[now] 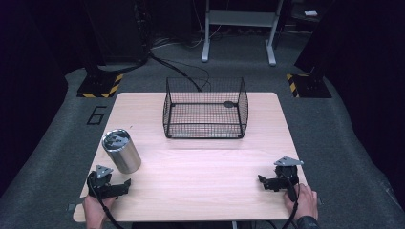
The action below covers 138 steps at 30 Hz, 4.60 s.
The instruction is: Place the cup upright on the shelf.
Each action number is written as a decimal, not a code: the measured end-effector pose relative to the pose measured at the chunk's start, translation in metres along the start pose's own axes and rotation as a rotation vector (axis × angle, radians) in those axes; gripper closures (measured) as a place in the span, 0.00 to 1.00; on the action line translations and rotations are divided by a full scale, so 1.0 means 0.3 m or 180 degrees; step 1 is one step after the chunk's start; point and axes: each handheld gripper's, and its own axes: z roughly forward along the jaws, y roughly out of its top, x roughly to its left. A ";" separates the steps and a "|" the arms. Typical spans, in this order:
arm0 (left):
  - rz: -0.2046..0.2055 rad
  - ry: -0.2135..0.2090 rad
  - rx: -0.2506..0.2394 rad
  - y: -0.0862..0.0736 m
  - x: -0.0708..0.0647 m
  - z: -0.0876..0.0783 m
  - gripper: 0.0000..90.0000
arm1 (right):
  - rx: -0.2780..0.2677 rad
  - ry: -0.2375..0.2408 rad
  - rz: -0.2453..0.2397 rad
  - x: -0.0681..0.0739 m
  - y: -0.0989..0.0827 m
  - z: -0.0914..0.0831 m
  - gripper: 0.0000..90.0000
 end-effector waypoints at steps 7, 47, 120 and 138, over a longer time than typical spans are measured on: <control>-0.0006 -0.0002 0.0000 0.000 0.000 0.000 0.00 | 0.0002 0.0012 -0.0008 -0.001 0.000 0.000 0.00; -0.0114 -0.0233 -0.0312 0.099 -0.009 -0.084 0.00 | 0.0001 0.0044 -0.0013 -0.004 0.001 0.001 0.00; -0.0139 -0.0082 -0.1117 0.341 -0.023 -0.074 0.04 | 0.0020 0.0054 -0.0027 -0.006 0.001 0.000 0.00; -0.0126 -0.0179 -0.1119 0.331 -0.013 -0.092 0.04 | 0.0022 0.0058 -0.0030 -0.006 0.002 0.000 0.00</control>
